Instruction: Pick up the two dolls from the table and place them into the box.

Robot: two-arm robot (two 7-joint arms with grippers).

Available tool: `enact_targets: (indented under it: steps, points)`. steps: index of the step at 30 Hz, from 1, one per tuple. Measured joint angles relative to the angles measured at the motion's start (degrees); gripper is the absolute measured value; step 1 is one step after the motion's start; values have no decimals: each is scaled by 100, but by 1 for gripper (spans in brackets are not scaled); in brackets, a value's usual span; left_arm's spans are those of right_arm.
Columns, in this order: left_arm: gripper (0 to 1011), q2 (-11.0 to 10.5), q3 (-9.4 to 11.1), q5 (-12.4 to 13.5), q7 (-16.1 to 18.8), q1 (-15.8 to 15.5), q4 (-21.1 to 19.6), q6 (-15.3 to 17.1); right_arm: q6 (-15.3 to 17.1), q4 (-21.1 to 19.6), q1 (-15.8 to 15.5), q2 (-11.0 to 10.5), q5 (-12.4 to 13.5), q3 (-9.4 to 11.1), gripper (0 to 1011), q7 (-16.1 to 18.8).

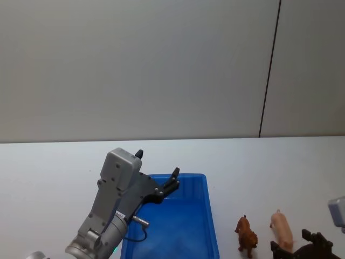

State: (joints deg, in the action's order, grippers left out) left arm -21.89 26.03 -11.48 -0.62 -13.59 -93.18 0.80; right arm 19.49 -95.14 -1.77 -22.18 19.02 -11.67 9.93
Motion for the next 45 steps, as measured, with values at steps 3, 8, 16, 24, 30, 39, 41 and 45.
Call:
enact_targets:
  steps: [3, 8, 16, 24, 30, 39, 41, 45]
  points:
    - [1003, 0, 0, 0, 0, 0, 0, 0, 32, 70, 32, 33, -23, -20, 941, 14]
    - [1003, 0, 0, 0, 0, 0, 0, 0, 44, 182, 90, 87, -45, -47, 818, 38]
    - [1003, 0, 0, 0, 0, 0, 0, 0, -1, 347, 195, 171, -61, -64, 566, -24]
    - [1003, 0, 0, 0, 0, 0, 0, 0, -91, 477, 289, 222, -85, -40, 310, -174]
    - [1003, 0, 0, 0, 0, 0, 0, 0, -219, 490, 338, 239, -145, -19, 305, -267]
    - [1003, 0, 0, 0, 0, 0, 0, 0, -423, 335, 451, 262, -257, -2, 305, -243]
    - [1003, 0, 0, 0, 0, 0, 0, 0, -456, 300, 486, 272, -282, -2, 305, -195]
    - [1003, 0, 0, 0, 0, 0, 0, 0, -511, 214, 610, 312, -347, -21, 305, 0]
